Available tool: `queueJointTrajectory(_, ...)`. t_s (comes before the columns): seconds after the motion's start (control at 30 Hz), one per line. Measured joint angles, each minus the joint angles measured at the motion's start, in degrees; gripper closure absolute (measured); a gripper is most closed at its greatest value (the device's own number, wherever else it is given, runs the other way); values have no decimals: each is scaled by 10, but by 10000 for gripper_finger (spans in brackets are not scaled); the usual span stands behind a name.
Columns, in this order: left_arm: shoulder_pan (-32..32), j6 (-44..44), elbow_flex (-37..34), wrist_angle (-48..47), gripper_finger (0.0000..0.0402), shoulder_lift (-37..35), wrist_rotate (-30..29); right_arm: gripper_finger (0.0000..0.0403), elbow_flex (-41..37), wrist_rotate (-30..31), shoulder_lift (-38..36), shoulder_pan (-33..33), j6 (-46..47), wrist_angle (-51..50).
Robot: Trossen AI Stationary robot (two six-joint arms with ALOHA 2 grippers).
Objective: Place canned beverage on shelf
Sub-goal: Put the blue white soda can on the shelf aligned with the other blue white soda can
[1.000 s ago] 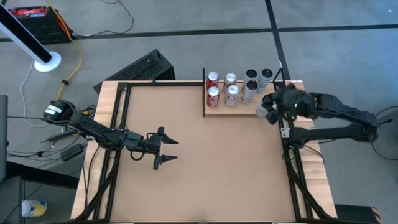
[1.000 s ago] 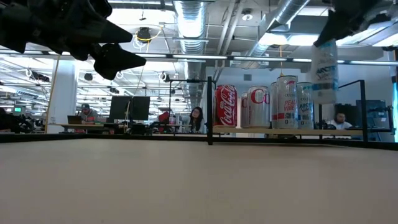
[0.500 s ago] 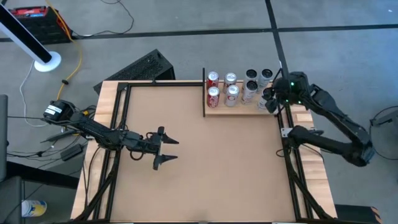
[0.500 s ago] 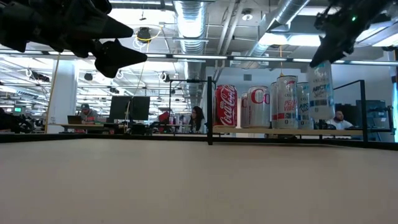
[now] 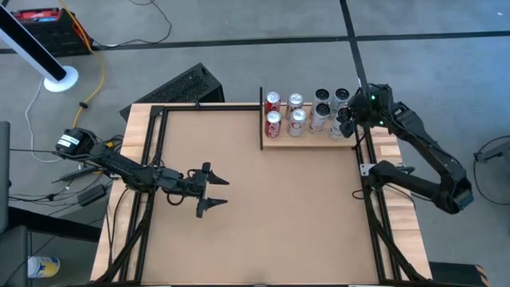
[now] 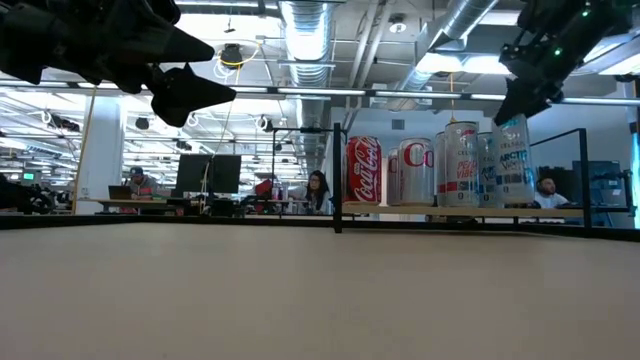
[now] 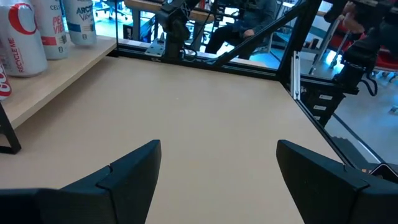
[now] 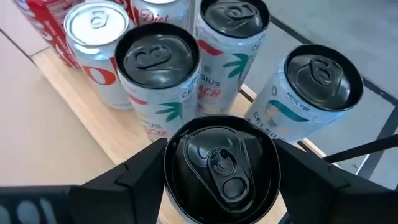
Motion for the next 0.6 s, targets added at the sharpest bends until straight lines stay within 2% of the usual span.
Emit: queueJointTrajectory(0.6,0,-8,0,2,98,0,0,124,0,0,10,3,-13,-3)
